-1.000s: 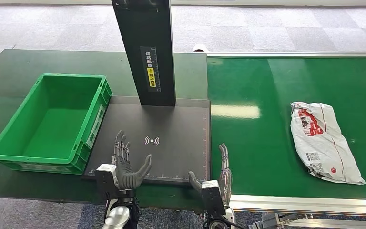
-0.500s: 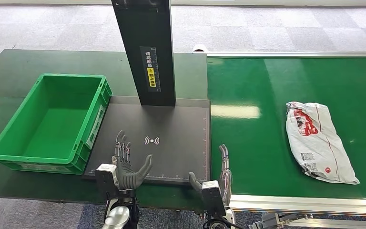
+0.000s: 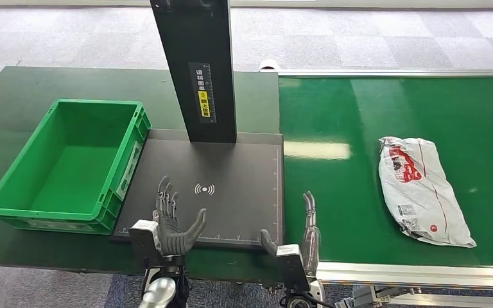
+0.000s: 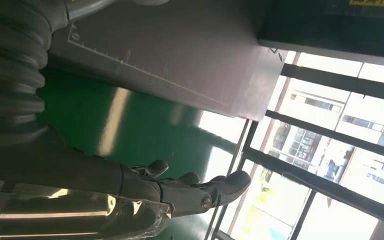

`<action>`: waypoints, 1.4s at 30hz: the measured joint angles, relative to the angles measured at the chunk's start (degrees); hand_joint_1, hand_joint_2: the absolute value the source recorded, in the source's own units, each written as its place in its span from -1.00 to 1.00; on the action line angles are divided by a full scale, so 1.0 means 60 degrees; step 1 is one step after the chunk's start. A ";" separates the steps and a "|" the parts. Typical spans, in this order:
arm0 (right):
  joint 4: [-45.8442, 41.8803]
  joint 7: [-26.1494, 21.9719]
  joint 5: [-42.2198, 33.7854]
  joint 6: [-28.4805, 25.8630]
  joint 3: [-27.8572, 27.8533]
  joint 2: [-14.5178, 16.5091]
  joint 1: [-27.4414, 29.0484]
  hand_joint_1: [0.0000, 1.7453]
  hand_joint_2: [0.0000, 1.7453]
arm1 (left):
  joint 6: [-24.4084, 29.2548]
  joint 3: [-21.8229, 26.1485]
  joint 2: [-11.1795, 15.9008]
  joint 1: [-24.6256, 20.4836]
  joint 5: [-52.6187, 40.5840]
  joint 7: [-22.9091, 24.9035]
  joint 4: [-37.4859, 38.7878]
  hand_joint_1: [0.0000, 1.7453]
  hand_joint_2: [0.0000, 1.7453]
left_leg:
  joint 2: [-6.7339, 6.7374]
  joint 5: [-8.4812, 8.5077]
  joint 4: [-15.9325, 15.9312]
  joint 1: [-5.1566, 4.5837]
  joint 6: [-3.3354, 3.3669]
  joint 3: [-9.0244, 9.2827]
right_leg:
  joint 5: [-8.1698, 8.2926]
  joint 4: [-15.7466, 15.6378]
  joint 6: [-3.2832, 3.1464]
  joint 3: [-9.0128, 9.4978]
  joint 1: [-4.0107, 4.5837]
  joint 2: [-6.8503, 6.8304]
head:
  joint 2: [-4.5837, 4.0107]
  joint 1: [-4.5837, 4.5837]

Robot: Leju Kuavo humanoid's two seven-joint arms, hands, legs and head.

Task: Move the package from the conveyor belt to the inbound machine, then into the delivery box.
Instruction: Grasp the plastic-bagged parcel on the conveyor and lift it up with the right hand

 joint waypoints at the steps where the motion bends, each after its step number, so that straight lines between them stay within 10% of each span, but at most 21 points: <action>1: 0.0002 0.0000 -0.0063 0.0055 -0.0183 -0.0086 -0.0125 -1.00 1.00 | -0.0125 -0.0061 0.0005 -0.0015 -0.0055 0.0000 0.0014 -1.00 1.00 | 0.0000 0.0001 0.0000 -0.0002 0.0001 0.0000 | 0.0001 0.0000 0.0001 0.0001 -0.0002 0.0000 | 0.0000 -0.0001; 5: 0.0241 0.0432 0.0471 0.0140 -0.1618 -0.0713 -0.1075 -1.00 1.00 | -0.1007 -0.0431 0.0043 -0.0151 0.0227 0.0001 0.0336 -1.00 1.00 | -0.0003 0.0011 0.0007 -0.0019 0.0017 0.0005 | 0.0016 -0.0001 0.0016 0.0003 -0.0025 -0.0002 | 0.0000 -0.0006; 12: 0.2505 0.3402 0.2430 0.1034 -0.4811 -0.2994 -0.4386 -1.00 1.00 | -0.1665 -0.1511 0.0225 -0.0530 0.1367 0.0004 0.1373 -1.00 1.00 | -0.0002 0.0037 0.0021 -0.0071 0.0059 -0.0013 | 0.0056 -0.0001 0.0071 -0.0007 -0.0075 0.0001 | 0.0000 -0.0007; 21: 0.4906 0.6791 0.3979 0.1649 -0.5706 -0.4338 -0.6660 -1.00 1.00 | -0.1696 -0.1810 0.0271 -0.0692 0.1117 0.0004 0.1757 -1.00 1.00 | -0.0015 0.0037 0.0020 -0.0065 0.0060 -0.0026 | 0.0053 0.0000 0.0074 -0.0015 -0.0067 -0.0009 | 0.0000 -0.0011; 29: 0.5899 0.9923 0.5087 0.3870 -0.5573 -0.4480 -0.6787 -1.00 1.00 | -0.1790 -0.1859 0.0269 -0.0771 0.0490 0.0004 0.1960 -1.00 1.00 | -0.0012 0.0035 0.0019 -0.0065 0.0061 -0.0030 | 0.0050 0.0000 0.0075 -0.0014 -0.0065 -0.0007 | 0.0000 -0.0007; 42: 0.6307 1.0356 0.5351 0.4637 -0.5579 -0.4151 -0.6171 -1.00 1.00 | -0.1753 -0.1746 0.0260 -0.0749 0.0162 0.0004 0.1974 -1.00 1.00 | -0.0011 0.0035 0.0019 -0.0062 0.0061 -0.0033 | 0.0050 0.0000 0.0075 -0.0018 -0.0062 -0.0007 | 0.0000 -0.0007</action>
